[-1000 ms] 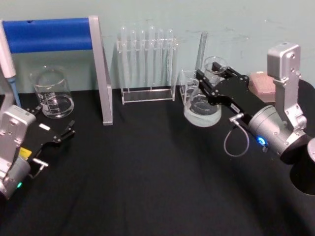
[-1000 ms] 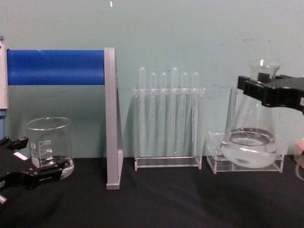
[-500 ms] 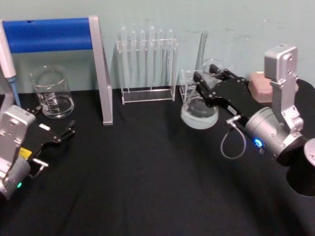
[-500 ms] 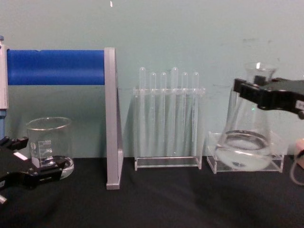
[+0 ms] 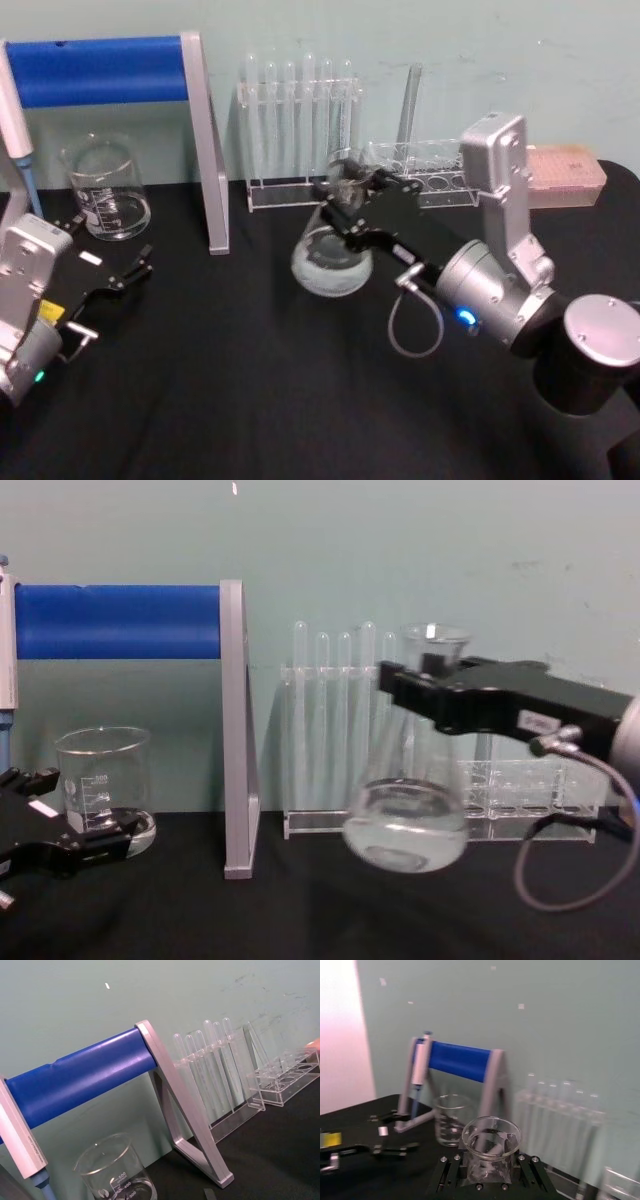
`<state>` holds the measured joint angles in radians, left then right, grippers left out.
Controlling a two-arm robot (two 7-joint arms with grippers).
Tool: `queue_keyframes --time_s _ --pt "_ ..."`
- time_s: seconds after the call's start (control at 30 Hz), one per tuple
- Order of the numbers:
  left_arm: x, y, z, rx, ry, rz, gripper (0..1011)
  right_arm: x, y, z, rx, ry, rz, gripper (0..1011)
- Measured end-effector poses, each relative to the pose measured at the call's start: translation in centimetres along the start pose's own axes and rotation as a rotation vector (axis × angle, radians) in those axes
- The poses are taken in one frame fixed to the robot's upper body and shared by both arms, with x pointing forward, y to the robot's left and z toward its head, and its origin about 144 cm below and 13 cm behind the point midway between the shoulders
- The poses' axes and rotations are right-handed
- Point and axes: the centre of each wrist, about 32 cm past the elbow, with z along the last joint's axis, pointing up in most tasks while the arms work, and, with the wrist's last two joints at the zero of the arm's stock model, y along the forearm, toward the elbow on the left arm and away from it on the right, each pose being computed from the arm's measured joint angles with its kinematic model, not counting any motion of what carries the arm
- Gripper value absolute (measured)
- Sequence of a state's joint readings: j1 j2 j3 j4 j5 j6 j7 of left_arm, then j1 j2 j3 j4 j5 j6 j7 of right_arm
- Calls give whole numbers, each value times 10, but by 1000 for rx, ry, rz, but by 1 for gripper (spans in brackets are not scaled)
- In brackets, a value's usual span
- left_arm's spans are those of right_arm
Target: Grasp the erlenmeyer flask with one hand, shake it three times, then place it back.
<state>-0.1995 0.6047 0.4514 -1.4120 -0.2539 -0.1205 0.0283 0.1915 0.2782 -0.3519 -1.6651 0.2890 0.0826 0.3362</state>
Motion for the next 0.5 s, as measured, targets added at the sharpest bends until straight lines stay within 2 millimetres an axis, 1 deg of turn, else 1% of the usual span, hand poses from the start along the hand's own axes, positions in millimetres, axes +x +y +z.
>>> queue_keyframes --time_s 0.33,0.37,0.5 --pt "0 0 0 0 0 0 1001 -31 9 0 -4 11 153 450" --pt "0 0 0 0 0 0 1001 -31 9 0 -4 11 153 450" --pt "0 0 0 0 0 0 1001 -42 11 0 -5 15 211 450"
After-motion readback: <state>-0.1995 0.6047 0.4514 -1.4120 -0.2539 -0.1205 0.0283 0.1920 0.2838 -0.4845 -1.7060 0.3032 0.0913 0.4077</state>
